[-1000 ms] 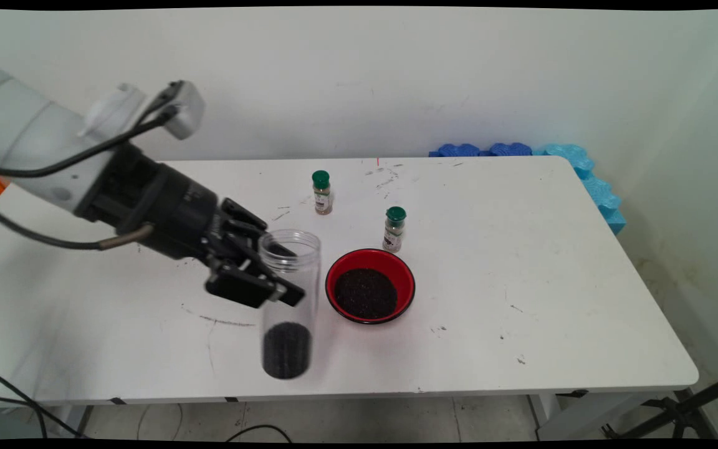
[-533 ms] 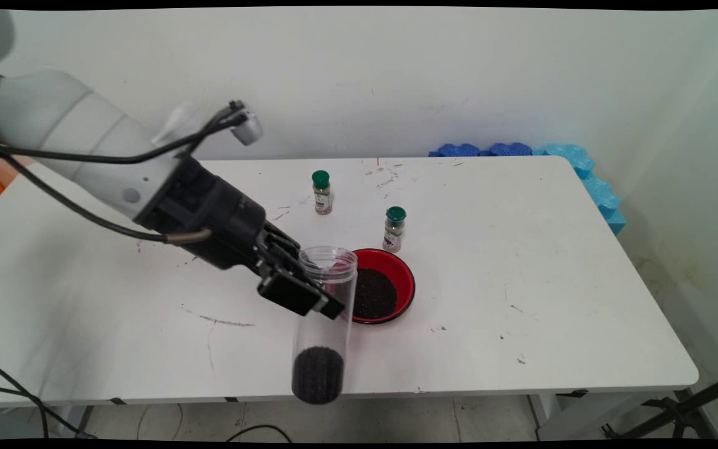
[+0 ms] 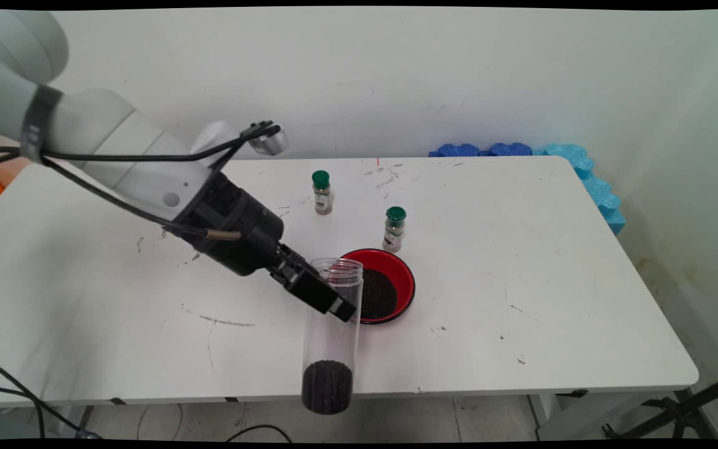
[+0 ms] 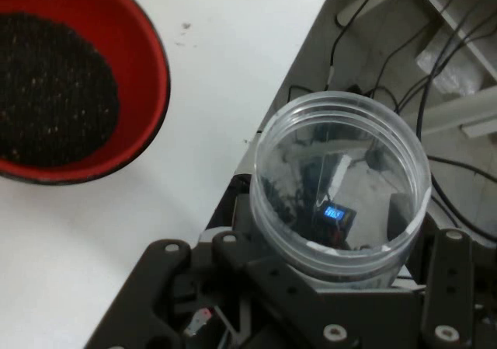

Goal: Pour the black seasoning powder in the red bowl

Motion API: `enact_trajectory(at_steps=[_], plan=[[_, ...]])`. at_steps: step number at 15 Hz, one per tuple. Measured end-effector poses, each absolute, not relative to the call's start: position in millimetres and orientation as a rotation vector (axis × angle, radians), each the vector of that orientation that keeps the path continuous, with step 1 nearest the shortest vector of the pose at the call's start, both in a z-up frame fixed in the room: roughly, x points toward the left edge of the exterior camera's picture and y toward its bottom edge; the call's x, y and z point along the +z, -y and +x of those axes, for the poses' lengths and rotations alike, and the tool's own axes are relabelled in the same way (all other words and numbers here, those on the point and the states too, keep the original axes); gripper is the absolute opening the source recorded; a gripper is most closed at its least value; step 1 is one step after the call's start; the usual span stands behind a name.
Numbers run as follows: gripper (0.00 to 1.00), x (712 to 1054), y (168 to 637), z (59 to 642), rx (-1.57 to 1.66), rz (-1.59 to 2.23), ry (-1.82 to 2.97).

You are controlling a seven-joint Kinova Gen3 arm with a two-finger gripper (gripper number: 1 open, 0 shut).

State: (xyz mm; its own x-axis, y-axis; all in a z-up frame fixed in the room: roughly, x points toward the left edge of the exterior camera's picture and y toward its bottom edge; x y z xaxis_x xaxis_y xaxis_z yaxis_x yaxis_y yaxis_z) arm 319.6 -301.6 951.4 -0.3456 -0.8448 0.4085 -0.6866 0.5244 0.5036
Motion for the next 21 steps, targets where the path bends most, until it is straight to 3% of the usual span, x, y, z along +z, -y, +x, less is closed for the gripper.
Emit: enact_trajectory(at_steps=[21], plan=[[0.0, 919, 337, 333, -0.638, 1.93, 1.564]])
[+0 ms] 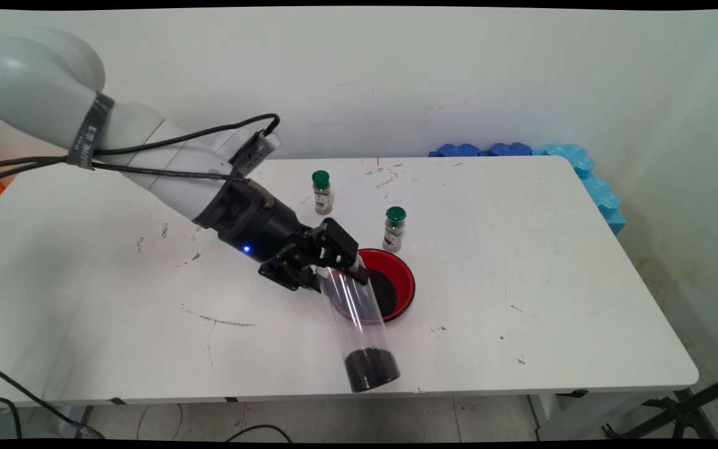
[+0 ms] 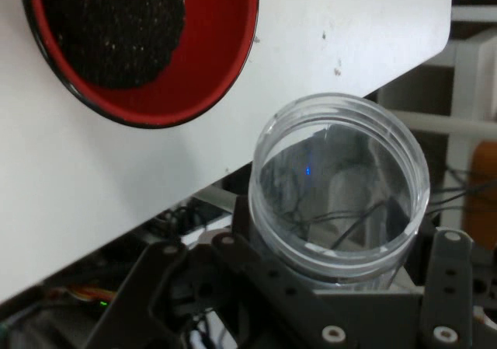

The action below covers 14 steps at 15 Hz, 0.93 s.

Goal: Pour the black seasoning powder in the red bowl

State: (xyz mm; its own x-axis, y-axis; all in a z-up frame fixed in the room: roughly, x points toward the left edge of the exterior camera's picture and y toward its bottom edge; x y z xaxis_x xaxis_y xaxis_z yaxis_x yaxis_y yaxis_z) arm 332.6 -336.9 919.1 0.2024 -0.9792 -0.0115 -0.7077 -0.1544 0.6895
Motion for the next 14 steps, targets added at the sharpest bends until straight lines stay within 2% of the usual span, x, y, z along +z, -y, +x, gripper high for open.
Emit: enact_trajectory(at_steps=[14], plan=[[0.0, 911, 352, 331, -0.901, 2.236, 1.091]])
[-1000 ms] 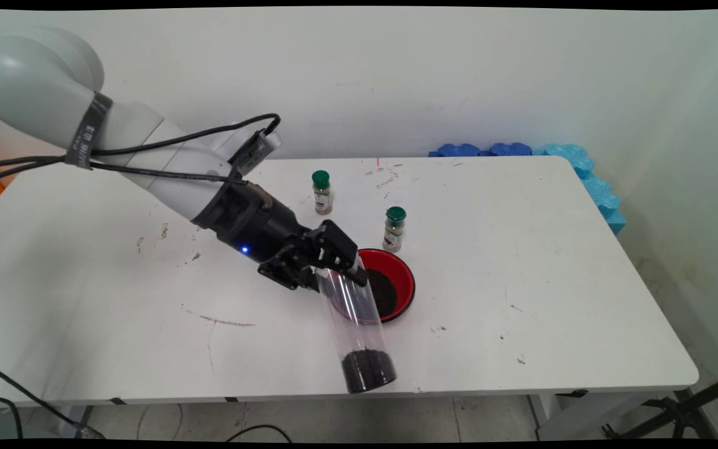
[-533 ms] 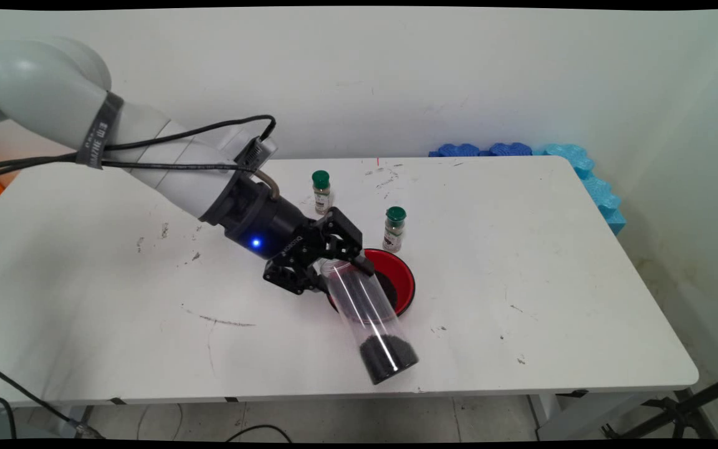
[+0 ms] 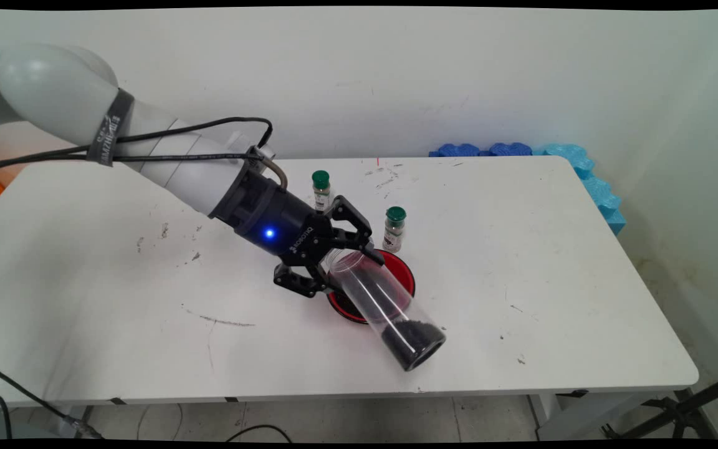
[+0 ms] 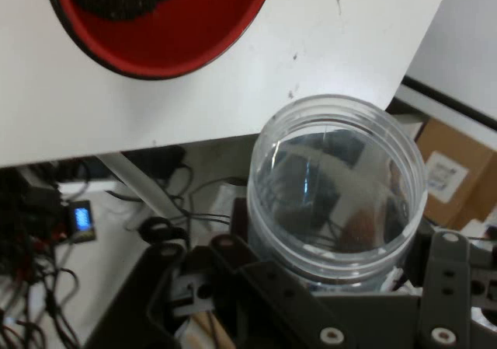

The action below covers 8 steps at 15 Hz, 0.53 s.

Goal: Pour the black seasoning powder in the red bowl

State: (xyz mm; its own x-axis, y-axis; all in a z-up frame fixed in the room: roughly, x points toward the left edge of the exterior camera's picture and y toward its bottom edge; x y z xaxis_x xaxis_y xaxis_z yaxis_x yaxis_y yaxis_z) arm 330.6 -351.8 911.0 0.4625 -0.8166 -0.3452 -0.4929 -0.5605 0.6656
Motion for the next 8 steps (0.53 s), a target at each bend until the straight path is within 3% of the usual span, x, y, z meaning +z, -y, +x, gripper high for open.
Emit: enact_trajectory(at_steps=[8], plan=[[0.0, 910.8, 358.5, 327.5, -1.05, 2.321, 0.82]])
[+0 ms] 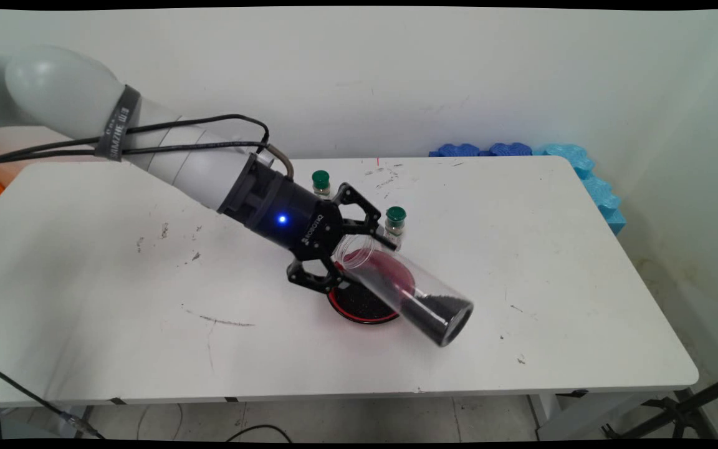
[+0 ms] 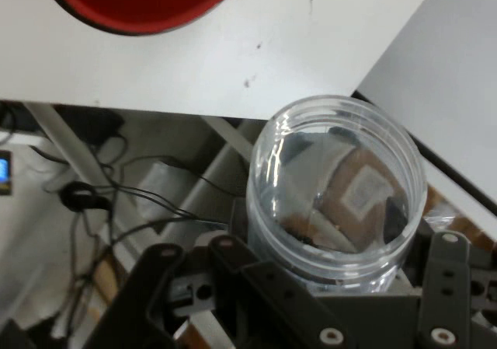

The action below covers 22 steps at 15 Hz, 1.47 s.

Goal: Pour the black seasoning powder in the red bowl

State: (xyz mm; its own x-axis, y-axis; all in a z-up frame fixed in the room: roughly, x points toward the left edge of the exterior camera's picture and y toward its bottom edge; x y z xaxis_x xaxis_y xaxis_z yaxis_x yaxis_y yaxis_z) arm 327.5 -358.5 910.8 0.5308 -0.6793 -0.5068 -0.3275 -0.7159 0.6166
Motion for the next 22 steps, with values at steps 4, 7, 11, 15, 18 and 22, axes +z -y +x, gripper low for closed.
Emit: enact_trajectory(at_steps=[4, 7, 11, 15, 18, 22], plan=[[0.0, 910, 365, 327, -1.114, 2.34, 0.694], [0.0, 907, 367, 326, -1.153, 2.349, 0.616], [0.0, 903, 369, 326, -1.201, 2.352, 0.519], [0.0, 896, 371, 326, -1.238, 2.352, 0.432], [0.0, 892, 372, 325, -1.254, 2.351, 0.381], [0.0, 886, 372, 325, -1.272, 2.349, 0.329]])
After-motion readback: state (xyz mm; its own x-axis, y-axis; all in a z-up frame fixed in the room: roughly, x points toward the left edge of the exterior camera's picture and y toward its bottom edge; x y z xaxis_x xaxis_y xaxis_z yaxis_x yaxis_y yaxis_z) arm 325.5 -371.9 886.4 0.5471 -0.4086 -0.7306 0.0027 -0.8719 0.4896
